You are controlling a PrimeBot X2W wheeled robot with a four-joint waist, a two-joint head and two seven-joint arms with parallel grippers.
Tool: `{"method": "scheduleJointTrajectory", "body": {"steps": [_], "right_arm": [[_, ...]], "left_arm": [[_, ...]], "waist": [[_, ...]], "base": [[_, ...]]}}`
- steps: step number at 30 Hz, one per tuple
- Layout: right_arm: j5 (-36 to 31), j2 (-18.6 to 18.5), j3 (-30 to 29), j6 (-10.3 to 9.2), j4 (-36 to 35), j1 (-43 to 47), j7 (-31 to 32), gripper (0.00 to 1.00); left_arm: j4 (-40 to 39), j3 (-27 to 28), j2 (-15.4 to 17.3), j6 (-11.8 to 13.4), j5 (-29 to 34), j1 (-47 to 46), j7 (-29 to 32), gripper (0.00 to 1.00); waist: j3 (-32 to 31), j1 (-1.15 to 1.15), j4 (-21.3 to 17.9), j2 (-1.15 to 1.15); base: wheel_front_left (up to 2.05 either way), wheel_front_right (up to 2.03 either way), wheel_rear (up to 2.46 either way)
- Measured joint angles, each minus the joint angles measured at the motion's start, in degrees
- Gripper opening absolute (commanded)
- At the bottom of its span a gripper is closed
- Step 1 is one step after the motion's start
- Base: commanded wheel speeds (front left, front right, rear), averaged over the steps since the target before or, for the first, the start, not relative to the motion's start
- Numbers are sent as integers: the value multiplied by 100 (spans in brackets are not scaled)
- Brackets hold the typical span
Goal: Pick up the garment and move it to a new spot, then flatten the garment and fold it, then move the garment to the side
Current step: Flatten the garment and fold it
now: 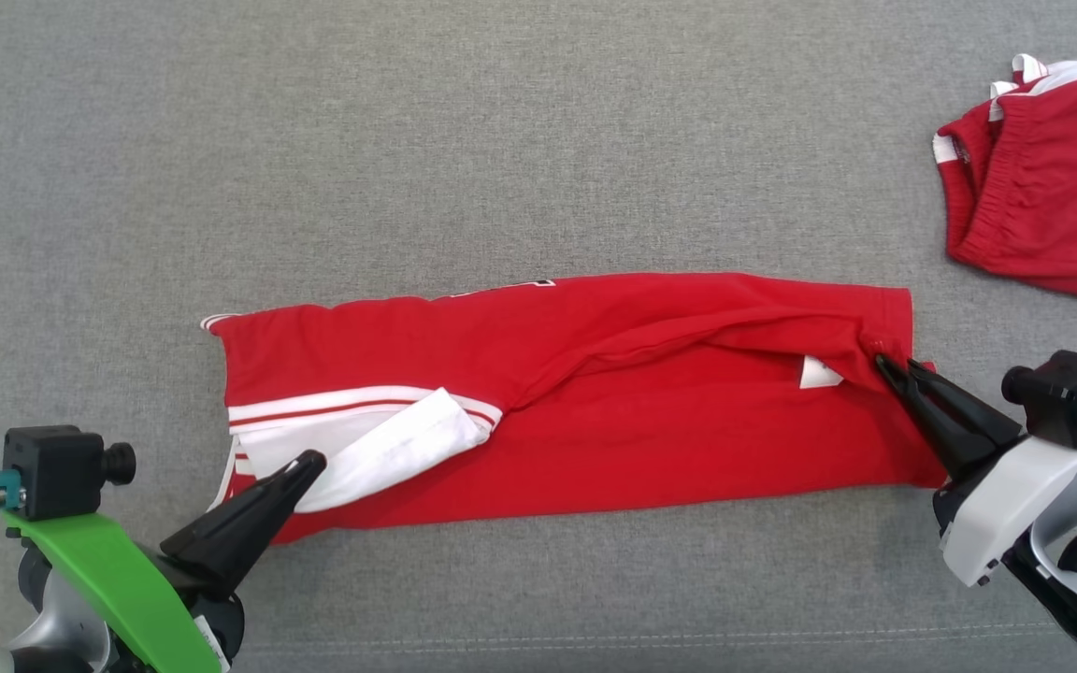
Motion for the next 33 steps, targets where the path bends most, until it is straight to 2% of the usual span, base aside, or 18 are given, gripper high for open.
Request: {"method": "scheduleJointTrajectory", "body": {"steps": [11, 23, 27, 33], "right_arm": [[-115, -91, -7, -142, 1, 163, 11, 0], [-376, -144, -25, -142, 52, -160, 8, 0], [-393, -132, -11, -142, 64, -226, 2, 0], [-414, -105, 43, -136, 120, -231, 2, 0]], "left_arm": [[20, 179, 67, 54, 33, 76, -102, 0], [5, 69, 57, 54, -21, 203, -135, 0], [31, -1, -78, 53, -23, 207, -143, 0], [376, -35, 14, 100, 307, 207, -154, 0]], "waist": [[13, 0, -30, 0], [86, 0, 15, 0], [112, 0, 44, 0], [137, 0, 64, 0]], "base": [[0, 0, 0], [0, 0, 0], [0, 0, 0], [0, 0, 0]]}}
